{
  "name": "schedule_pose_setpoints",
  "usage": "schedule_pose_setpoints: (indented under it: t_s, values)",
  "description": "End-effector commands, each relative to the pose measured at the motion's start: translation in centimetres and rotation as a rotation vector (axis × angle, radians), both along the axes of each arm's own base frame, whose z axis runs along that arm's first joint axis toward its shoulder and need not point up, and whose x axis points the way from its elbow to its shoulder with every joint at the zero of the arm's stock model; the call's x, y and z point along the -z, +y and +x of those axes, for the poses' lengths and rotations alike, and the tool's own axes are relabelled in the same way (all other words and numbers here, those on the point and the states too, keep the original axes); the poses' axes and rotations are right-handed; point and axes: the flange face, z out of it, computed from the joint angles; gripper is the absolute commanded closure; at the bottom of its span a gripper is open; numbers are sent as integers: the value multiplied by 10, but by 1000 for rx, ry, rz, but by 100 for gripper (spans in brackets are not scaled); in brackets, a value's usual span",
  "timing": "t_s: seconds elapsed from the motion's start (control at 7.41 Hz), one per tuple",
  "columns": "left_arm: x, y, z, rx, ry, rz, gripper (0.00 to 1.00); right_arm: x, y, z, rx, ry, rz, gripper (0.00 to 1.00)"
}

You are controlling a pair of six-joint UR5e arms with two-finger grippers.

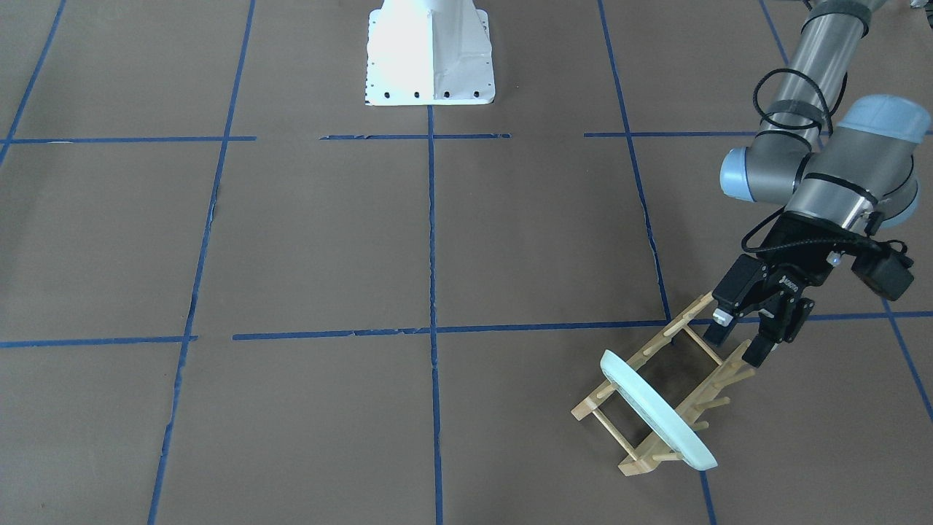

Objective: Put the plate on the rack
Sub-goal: 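Open the left gripper and withdraw it away from the plate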

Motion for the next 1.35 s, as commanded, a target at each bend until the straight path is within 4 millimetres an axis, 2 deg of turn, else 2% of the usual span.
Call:
schedule_pose_setpoints:
  t_s: [0.0, 0.27, 0.4, 0.54, 0.67, 0.94, 1.21]
  values:
    - [-5, 25, -49, -47, -260, 5, 0, 0, 0, 0, 0, 0, 0, 0]
    - [-7, 40, -78, -122, -505, -7, 0, 0, 0, 0, 0, 0, 0, 0]
    - [-23, 45, -94, -196, -577, -4, 0, 0, 0, 0, 1, 0, 1, 0]
    - [-50, 55, -100, -262, -656, 5, 0, 0, 0, 0, 0, 0, 0, 0]
    - [-74, 57, -133, -298, -753, 37, 0, 0, 0, 1, -2, 0, 0, 0]
    - [-107, 52, -193, -444, -854, -35, 0, 0, 0, 1, -2, 0, 0, 0]
    - [-142, 60, -243, -469, -762, -176, 0, 0, 0, 0, 0, 0, 0, 0]
